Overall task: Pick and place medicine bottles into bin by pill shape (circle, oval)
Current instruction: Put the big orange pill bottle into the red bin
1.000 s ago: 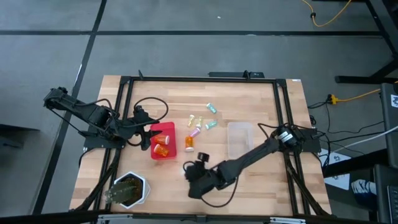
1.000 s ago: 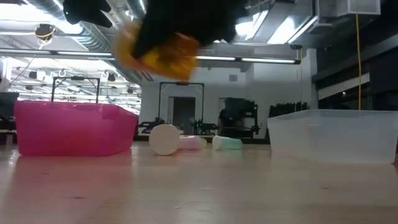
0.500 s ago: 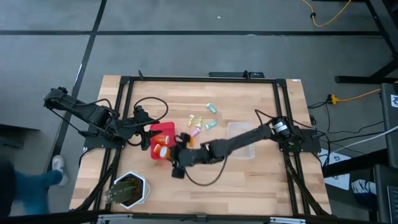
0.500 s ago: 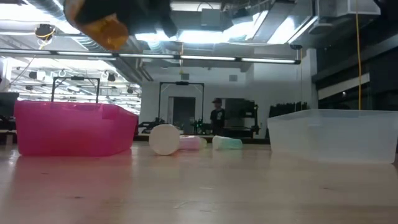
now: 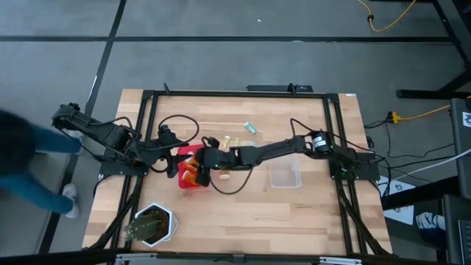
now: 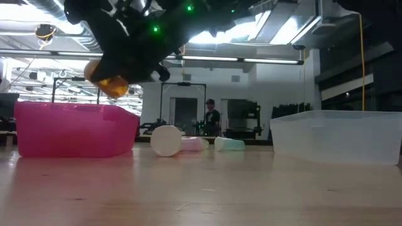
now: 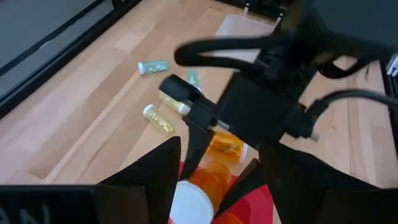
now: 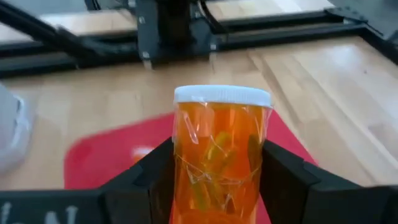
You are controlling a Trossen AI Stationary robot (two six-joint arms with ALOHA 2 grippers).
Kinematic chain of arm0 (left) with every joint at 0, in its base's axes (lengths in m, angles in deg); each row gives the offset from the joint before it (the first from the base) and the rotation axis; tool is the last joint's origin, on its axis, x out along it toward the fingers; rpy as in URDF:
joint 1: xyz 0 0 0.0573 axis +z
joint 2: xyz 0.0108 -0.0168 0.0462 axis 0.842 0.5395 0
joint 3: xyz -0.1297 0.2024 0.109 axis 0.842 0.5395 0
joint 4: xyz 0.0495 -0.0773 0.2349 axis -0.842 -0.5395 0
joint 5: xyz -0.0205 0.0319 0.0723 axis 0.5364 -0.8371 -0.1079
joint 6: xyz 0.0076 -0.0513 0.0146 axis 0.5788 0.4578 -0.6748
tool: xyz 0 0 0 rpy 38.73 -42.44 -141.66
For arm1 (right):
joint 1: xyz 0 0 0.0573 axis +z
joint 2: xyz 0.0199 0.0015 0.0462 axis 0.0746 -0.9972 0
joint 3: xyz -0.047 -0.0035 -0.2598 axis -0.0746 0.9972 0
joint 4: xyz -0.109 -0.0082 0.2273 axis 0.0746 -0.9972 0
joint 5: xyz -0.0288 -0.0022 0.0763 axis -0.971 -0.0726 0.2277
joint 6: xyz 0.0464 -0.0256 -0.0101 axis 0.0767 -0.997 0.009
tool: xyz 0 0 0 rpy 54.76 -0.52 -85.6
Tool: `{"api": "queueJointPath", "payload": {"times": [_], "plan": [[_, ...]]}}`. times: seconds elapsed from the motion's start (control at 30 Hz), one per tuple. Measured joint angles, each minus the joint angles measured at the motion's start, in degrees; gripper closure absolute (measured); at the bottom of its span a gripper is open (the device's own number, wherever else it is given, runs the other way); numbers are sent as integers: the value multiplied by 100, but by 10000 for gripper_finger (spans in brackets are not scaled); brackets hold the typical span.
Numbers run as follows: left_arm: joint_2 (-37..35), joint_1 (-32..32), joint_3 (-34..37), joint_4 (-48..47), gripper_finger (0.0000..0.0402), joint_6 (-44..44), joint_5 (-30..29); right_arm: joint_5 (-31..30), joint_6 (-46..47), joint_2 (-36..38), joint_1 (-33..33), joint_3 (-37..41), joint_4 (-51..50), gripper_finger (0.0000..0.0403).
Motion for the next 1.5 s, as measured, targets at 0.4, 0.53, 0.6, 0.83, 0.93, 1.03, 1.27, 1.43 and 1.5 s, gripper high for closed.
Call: {"api": "queueJointPath", "payload": {"times": [0.4,0.53,0.6,0.83,0.93,1.03,1.27,1.43,1.5], "plan": [[-1,0,0,-2,190,-4,2,277,-32,0,-77,0,409,202],[-1,0,-1,-3,190,-4,2,277,-31,0,-73,0,409,192],[0,0,0,-2,190,-4,2,279,-168,0,-71,0,406,184],[0,0,0,-4,190,-2,2,227,-161,-2,-73,0,403,142],[0,0,0,-4,190,-2,2,229,-168,-2,-73,-2,403,129],[0,0,0,-4,190,-2,2,229,-165,-2,-73,-2,398,125],[0,0,0,-4,190,-2,4,469,444,31,-73,-4,314,127],[-2,-2,0,-8,190,9,5,467,470,373,-36,-13,-311,130],[-1,0,-1,-9,190,11,7,376,593,555,-7,-15,-916,131]]}}
